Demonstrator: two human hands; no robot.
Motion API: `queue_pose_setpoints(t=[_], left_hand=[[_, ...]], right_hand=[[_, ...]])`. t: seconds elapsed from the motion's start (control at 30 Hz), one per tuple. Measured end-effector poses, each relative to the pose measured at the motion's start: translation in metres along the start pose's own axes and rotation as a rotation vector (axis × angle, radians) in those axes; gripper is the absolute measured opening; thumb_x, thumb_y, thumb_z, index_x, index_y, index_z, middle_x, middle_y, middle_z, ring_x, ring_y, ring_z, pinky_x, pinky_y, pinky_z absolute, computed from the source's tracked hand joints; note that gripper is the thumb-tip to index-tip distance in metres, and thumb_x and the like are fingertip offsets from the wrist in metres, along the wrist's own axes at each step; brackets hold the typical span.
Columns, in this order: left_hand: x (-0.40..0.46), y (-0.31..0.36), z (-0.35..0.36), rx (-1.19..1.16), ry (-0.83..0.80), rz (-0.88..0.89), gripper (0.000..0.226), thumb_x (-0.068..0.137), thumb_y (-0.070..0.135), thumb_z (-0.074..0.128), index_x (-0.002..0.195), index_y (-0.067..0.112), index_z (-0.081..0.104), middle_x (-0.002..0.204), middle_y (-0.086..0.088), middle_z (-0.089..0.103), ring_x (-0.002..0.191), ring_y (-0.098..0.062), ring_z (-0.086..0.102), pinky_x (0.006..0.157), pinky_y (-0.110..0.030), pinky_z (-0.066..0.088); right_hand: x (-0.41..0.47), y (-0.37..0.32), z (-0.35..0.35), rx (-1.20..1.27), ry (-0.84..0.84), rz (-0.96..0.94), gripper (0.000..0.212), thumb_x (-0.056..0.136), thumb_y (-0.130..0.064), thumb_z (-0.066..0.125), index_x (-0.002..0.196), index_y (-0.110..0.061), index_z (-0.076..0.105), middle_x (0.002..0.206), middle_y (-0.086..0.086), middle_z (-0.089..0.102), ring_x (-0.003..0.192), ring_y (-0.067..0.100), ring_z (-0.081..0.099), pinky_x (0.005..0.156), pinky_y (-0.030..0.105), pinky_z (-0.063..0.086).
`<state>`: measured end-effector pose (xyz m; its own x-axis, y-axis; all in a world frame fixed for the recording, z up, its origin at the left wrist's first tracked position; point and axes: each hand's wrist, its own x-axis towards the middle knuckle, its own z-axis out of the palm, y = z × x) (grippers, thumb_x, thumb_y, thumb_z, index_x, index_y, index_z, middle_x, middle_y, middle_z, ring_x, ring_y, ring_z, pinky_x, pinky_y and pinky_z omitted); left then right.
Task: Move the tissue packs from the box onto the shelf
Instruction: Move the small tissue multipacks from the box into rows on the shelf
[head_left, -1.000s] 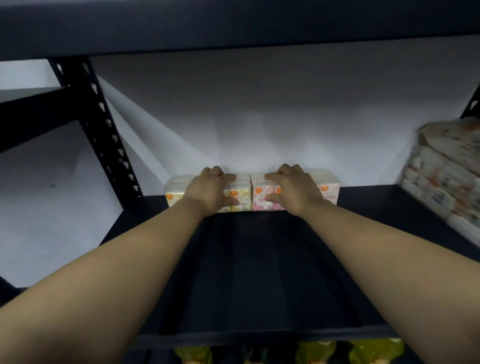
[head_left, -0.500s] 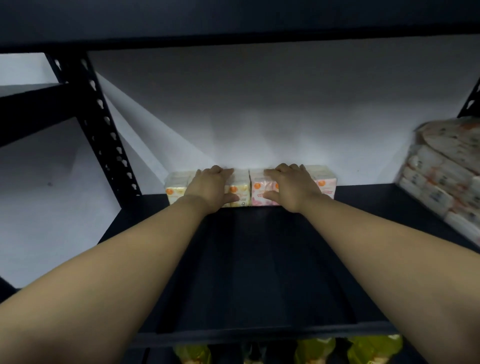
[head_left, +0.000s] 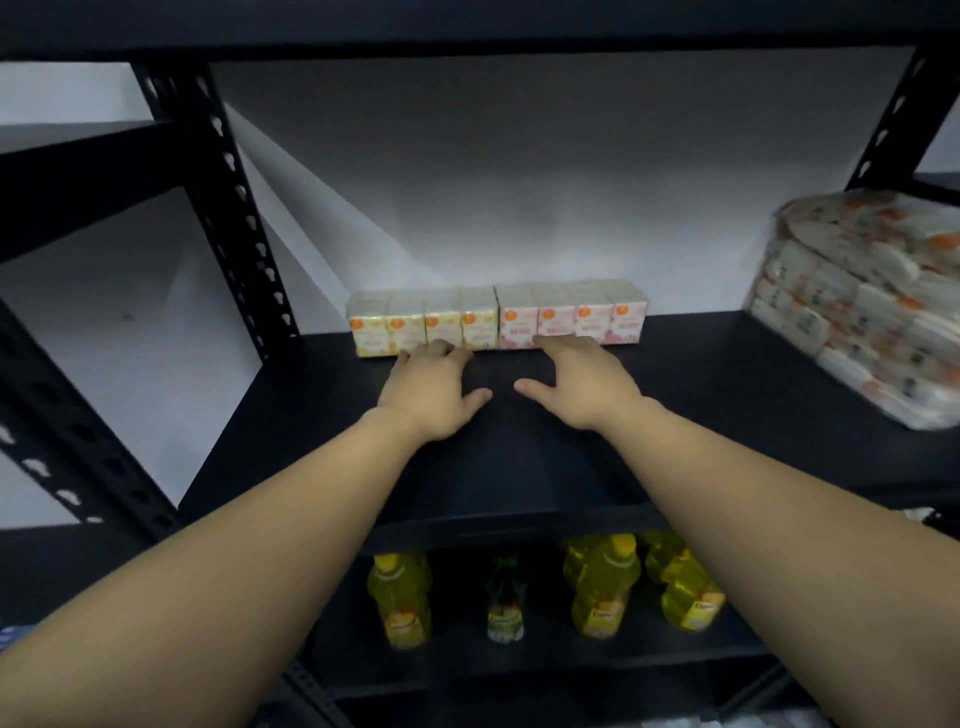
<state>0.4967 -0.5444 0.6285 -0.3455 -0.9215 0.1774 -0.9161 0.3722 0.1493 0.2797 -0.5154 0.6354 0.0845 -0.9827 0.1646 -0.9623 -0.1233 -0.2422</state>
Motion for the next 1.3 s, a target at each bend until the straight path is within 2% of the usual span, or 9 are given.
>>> queue_pose_setpoints(t=[0.3, 0.57, 0.67, 0.77, 0.87, 1.13, 1.3], left_hand=[[-0.093, 0.038, 0.021, -0.117, -0.012, -0.049, 0.07, 0.094, 0.066, 0.048, 0.15, 0.025, 0.044, 0.148, -0.003, 0.049, 0.137, -0.027, 0.044, 0.118, -0.051, 0.031], [-0.165, 0.079, 0.04, -0.146, 0.156, -0.064, 0.062, 0.096, 0.06, 0.05, 0.146, 0.022, 0.051, 0.145, 0.0, 0.052, 0.138, -0.021, 0.043, 0.123, -0.049, 0.022], [-0.193, 0.092, 0.054, -0.175, 0.244, -0.041, 0.056, 0.095, 0.053, 0.058, 0.14, 0.019, 0.058, 0.143, -0.002, 0.053, 0.138, -0.022, 0.043, 0.123, -0.049, 0.023], [-0.224, 0.098, 0.075, -0.196, 0.281, -0.011, 0.053, 0.094, 0.047, 0.064, 0.137, 0.017, 0.06, 0.146, -0.005, 0.05, 0.139, -0.025, 0.042, 0.12, -0.049, 0.031], [-0.252, 0.098, 0.106, -0.2, 0.198, -0.047, 0.054, 0.095, 0.048, 0.062, 0.139, 0.018, 0.059, 0.144, -0.004, 0.051, 0.136, -0.025, 0.043, 0.114, -0.045, 0.037], [-0.315, 0.076, 0.222, -0.251, -0.139, -0.091, 0.057, 0.097, 0.048, 0.061, 0.144, 0.017, 0.053, 0.137, -0.004, 0.054, 0.13, -0.025, 0.046, 0.106, -0.04, 0.043], [-0.347, 0.053, 0.316, -0.34, -0.306, -0.14, 0.057, 0.095, 0.044, 0.065, 0.144, 0.017, 0.054, 0.133, -0.003, 0.057, 0.125, -0.025, 0.048, 0.104, -0.04, 0.045]], right_hand=[[-0.09, -0.009, 0.025, 0.101, -0.012, 0.051, 0.078, 0.095, -0.073, 0.041, 0.156, -0.025, 0.037, 0.161, 0.002, 0.039, 0.148, 0.026, 0.032, 0.12, 0.051, 0.029], [-0.171, 0.001, 0.041, 0.202, 0.173, -0.074, 0.066, 0.098, -0.062, 0.05, 0.15, -0.023, 0.049, 0.16, 0.001, 0.041, 0.151, 0.02, 0.028, 0.127, 0.043, 0.013], [-0.204, 0.012, 0.053, 0.234, 0.282, -0.107, 0.057, 0.098, -0.053, 0.058, 0.143, -0.019, 0.058, 0.155, 0.002, 0.046, 0.148, 0.021, 0.034, 0.125, 0.045, 0.021], [-0.234, 0.023, 0.074, 0.263, 0.314, -0.136, 0.051, 0.097, -0.047, 0.064, 0.137, -0.015, 0.063, 0.15, 0.004, 0.051, 0.142, 0.022, 0.04, 0.119, 0.047, 0.033], [-0.258, 0.036, 0.105, 0.298, 0.26, -0.124, 0.051, 0.096, -0.046, 0.066, 0.136, -0.014, 0.063, 0.145, 0.004, 0.055, 0.136, 0.022, 0.045, 0.113, 0.047, 0.04], [-0.319, 0.064, 0.224, 0.358, -0.106, -0.019, 0.061, 0.096, -0.051, 0.064, 0.144, -0.014, 0.054, 0.14, 0.002, 0.058, 0.133, 0.021, 0.047, 0.108, 0.04, 0.044], [-0.351, 0.083, 0.311, 0.384, -0.282, 0.083, 0.063, 0.094, -0.051, 0.066, 0.145, -0.017, 0.054, 0.139, 0.004, 0.06, 0.131, 0.025, 0.048, 0.105, 0.042, 0.047]])
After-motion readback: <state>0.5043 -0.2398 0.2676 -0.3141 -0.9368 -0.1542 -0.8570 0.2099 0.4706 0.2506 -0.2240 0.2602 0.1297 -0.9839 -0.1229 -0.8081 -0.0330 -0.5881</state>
